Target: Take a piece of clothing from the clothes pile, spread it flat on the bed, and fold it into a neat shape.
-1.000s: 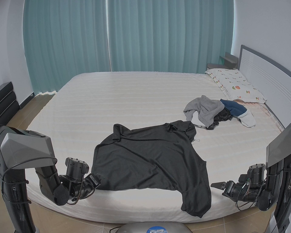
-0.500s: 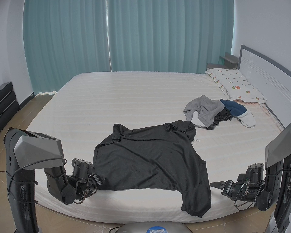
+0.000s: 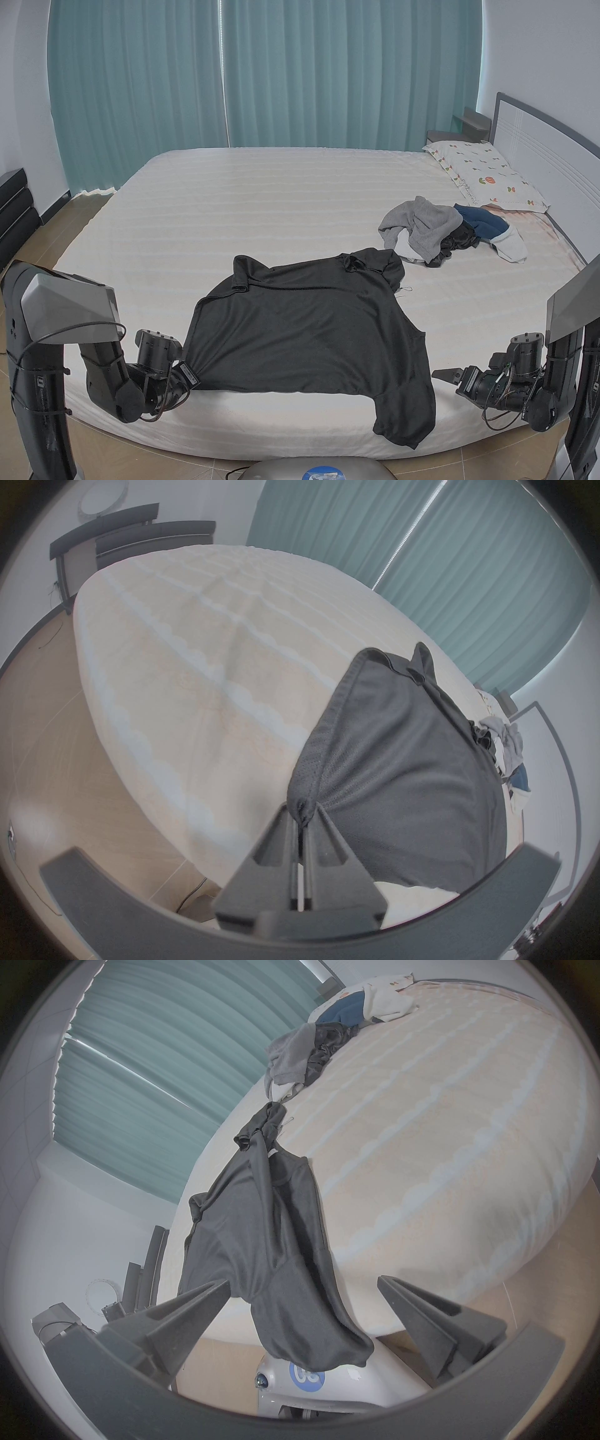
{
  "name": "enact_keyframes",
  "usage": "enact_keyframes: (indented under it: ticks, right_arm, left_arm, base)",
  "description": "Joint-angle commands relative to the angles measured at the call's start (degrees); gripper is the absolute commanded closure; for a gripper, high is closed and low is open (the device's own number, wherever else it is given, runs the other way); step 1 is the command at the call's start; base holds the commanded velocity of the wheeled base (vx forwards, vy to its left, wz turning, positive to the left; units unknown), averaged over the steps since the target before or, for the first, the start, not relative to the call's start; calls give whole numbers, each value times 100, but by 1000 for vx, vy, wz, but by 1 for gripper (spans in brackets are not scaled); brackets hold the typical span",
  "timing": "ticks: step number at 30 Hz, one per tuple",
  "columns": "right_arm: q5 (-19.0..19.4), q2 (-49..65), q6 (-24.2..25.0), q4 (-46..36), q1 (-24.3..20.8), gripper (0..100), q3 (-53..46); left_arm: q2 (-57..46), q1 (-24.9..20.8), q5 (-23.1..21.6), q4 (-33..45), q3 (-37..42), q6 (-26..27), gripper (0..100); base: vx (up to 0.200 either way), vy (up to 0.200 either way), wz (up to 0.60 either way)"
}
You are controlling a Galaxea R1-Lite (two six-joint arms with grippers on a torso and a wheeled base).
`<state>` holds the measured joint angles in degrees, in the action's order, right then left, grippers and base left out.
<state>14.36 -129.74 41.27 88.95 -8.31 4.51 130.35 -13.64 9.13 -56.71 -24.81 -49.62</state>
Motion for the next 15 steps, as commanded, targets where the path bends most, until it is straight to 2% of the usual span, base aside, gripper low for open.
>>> enact_keyframes:
  ticks: [1,5,8,11,15]
  right_arm:
    - [-162,2,-171,61,-74,0,516]
    - [-179,-288,-602,-212,-65,0,1140]
    - [-162,-666,-602,-335,-74,0,1579]
    - [-232,-921,-620,-238,-65,0,1606]
    - [-311,-1009,-637,-1,-21,0,1474]
  left_arm:
    - [-625,265,-438,-15,380,-4,100]
    - [-836,441,-685,46,547,5,100]
    - [-871,626,-702,28,697,48,100]
    - [-863,696,-702,64,705,92,100]
    - [-933,766,-693,406,916,831,100]
  base:
    - [0,0,0]
    - [0,0,0]
    - [0,0,0]
    - [0,0,0]
    - [0,0,0]
